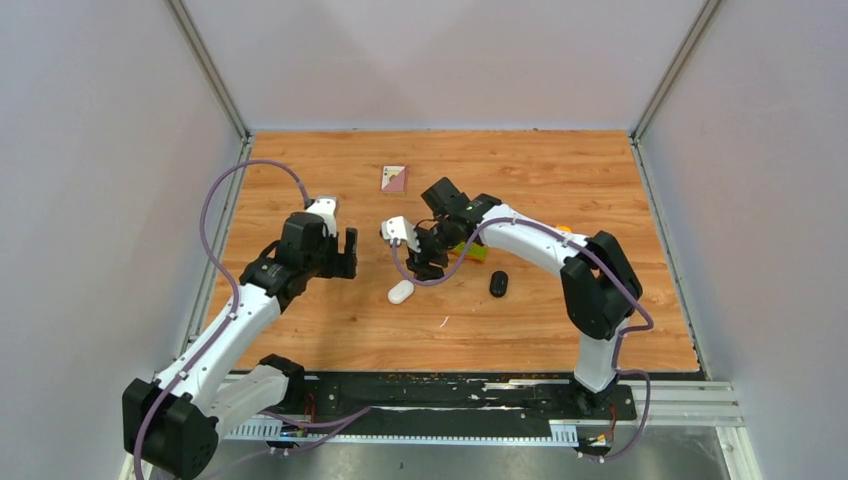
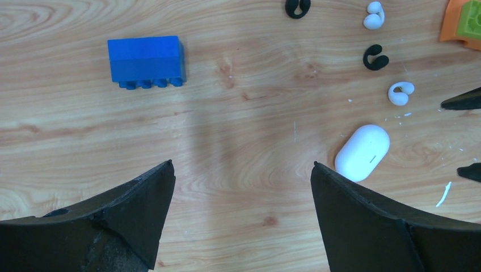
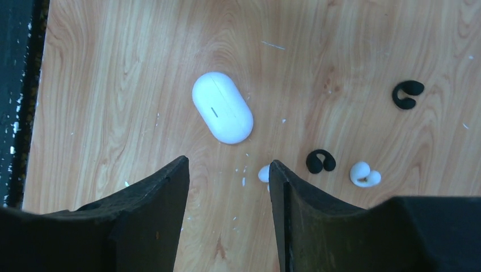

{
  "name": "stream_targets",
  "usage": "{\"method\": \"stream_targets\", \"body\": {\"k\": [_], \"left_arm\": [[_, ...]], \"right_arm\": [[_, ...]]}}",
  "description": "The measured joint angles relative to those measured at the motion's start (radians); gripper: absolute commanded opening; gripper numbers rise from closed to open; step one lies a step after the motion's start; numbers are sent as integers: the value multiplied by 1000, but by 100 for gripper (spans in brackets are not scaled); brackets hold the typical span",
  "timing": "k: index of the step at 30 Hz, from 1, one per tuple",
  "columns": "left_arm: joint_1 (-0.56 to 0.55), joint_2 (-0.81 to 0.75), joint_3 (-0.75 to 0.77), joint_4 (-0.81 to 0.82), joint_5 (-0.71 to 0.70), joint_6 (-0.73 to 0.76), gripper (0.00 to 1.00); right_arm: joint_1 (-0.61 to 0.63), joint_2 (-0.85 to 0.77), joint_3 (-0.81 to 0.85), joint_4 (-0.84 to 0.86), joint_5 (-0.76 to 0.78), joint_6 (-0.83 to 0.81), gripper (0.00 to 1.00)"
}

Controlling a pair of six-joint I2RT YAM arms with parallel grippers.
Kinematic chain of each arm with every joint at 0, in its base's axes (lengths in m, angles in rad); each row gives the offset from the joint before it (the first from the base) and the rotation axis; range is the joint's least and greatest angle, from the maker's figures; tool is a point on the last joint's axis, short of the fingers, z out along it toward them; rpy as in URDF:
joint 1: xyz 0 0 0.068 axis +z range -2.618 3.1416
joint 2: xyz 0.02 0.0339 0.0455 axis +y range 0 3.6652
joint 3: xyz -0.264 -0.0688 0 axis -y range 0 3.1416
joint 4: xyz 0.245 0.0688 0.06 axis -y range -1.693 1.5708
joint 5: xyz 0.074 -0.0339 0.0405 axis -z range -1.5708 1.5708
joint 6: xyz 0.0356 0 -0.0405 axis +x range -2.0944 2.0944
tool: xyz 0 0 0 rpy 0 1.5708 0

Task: Insert the wireless bluetooth earbuds into the charging case
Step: Pick up the charging case at the center of the board.

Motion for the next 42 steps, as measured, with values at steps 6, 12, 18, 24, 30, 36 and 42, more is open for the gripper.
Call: {"method": "stream_targets", "body": {"k": [6,12,18,24,30,36,42], "left_arm": [[6,1,0,-17,-60,-19,100],[29,0,0,-50,-126,-39,100],[29,-3,0,-51,-136,-41,100],[29,-3,0,-51,-126,-41,100],[29,-3,0,-51,-110,-41,100],[29,-3,0,-46,-86,-41,100],[29,-3,0,-45,-50,-40,99]], "right_arm": [[51,99,74,-58,27,-103,58],[98,177,149,-102,57,-183,59],[121,234,172,-129,67,-213,61],[127,252,169,-123,97,-227,60],[132,260,153,-105,120,-226,56],[136,269,136,-88,143,-224,48],[137,250,91,-30,164,-193,35]]}}
